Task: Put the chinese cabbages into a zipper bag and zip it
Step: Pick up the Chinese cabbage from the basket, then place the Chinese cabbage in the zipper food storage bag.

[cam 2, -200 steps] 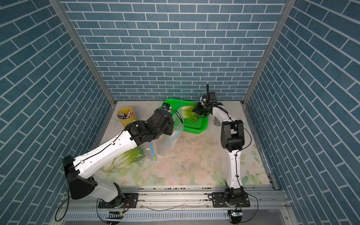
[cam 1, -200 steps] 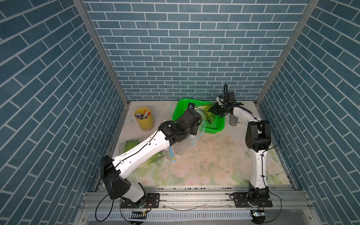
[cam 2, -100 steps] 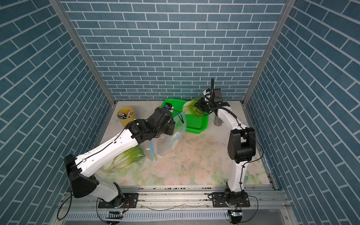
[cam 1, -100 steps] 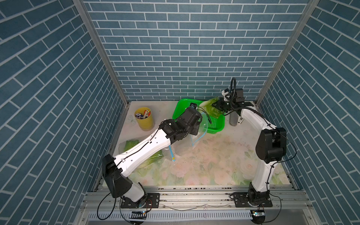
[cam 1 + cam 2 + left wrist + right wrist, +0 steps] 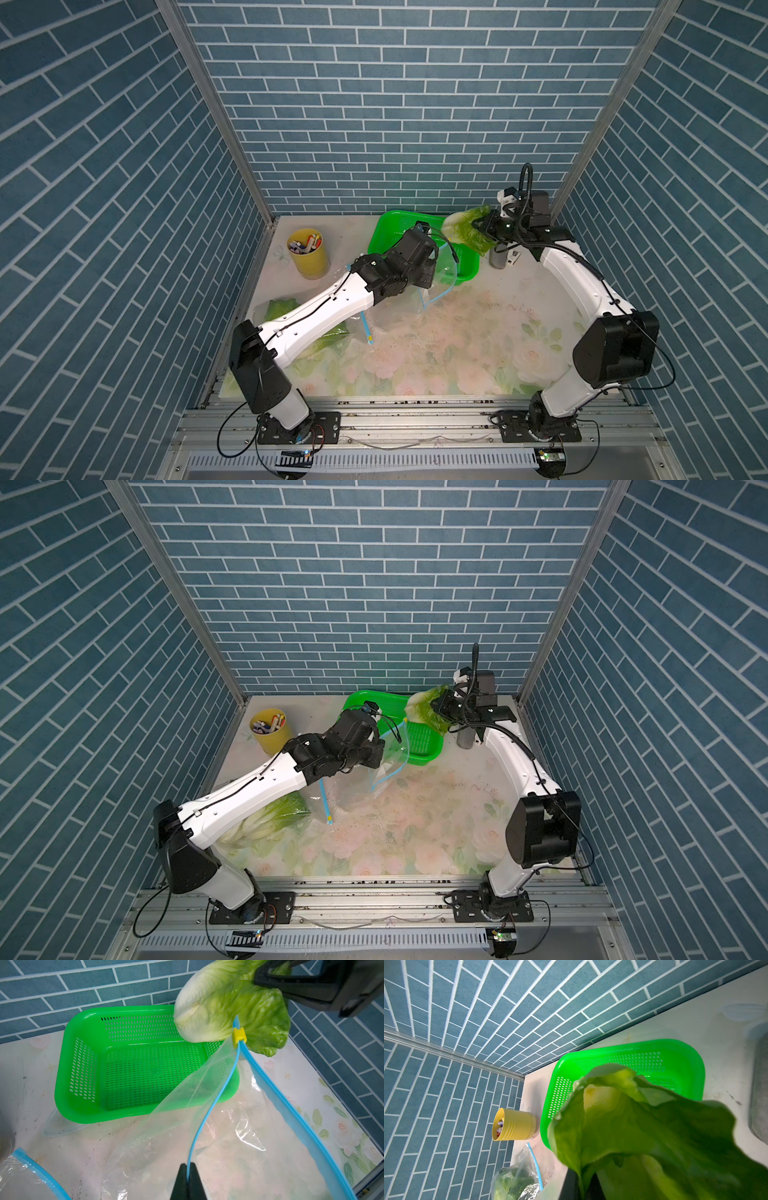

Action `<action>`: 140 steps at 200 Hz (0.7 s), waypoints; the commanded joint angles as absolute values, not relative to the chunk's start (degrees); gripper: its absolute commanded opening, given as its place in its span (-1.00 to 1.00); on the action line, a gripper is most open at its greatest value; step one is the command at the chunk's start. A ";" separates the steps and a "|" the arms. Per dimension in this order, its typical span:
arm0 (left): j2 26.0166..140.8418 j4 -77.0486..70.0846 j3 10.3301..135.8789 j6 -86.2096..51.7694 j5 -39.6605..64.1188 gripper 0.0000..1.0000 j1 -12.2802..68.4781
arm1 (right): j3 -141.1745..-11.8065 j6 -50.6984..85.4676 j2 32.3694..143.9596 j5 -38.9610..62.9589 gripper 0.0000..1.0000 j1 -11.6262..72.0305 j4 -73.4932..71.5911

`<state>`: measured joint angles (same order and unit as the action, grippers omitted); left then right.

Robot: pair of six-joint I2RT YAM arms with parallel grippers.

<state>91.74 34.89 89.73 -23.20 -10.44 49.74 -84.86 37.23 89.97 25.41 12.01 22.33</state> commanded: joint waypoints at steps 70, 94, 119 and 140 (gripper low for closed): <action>95.35 31.45 90.01 -24.67 -9.72 -1.00 49.57 | -79.70 32.94 65.78 22.29 -1.00 11.70 36.88; 95.70 30.98 90.17 -25.08 -9.67 -1.00 49.57 | -80.75 32.09 63.11 24.04 -1.00 11.74 39.20; 95.87 30.33 90.04 -25.31 -9.58 -1.00 49.57 | -81.57 31.82 62.38 30.11 -1.00 11.77 39.09; 96.21 30.08 90.19 -25.60 -9.51 -1.00 49.57 | -81.09 32.07 62.66 34.57 -1.00 11.82 37.96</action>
